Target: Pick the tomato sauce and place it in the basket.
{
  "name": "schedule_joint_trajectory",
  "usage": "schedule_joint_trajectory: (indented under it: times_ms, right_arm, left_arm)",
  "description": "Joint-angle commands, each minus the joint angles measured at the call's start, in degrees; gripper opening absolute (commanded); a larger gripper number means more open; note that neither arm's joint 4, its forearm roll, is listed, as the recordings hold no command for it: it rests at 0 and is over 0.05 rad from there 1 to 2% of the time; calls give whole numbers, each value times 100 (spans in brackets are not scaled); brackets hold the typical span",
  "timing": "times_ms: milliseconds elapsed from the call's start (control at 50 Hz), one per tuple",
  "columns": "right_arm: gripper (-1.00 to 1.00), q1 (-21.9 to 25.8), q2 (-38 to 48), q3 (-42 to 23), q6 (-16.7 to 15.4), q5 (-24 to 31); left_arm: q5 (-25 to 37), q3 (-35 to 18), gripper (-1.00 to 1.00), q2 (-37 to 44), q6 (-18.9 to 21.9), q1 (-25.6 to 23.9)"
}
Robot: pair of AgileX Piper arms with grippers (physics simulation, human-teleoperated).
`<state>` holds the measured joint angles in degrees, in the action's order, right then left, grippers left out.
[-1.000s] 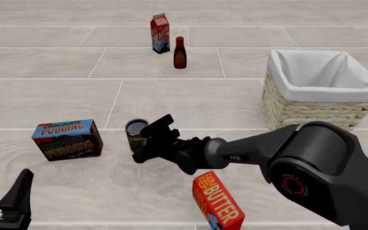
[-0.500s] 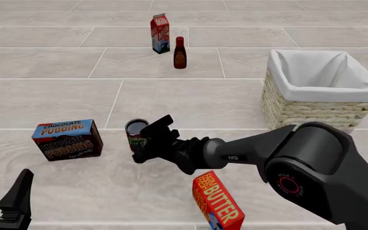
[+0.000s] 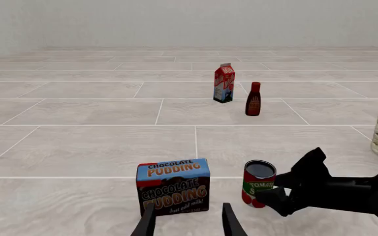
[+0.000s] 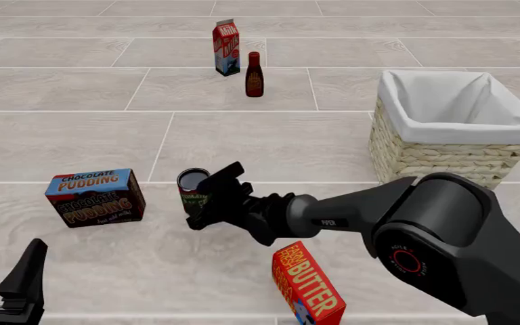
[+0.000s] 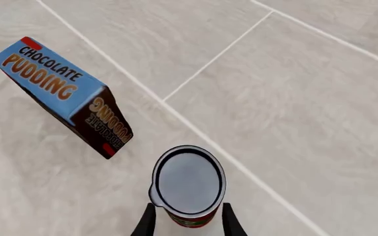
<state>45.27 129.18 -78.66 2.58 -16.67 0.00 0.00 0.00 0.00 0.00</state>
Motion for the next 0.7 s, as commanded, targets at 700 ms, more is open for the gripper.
schedule_joint_trajectory:
  times_ms: [700]
  right_arm:
    - [100, 28, 167, -280, 4, 127]
  left_arm:
    - [0, 0, 100, 0, 0, 0]
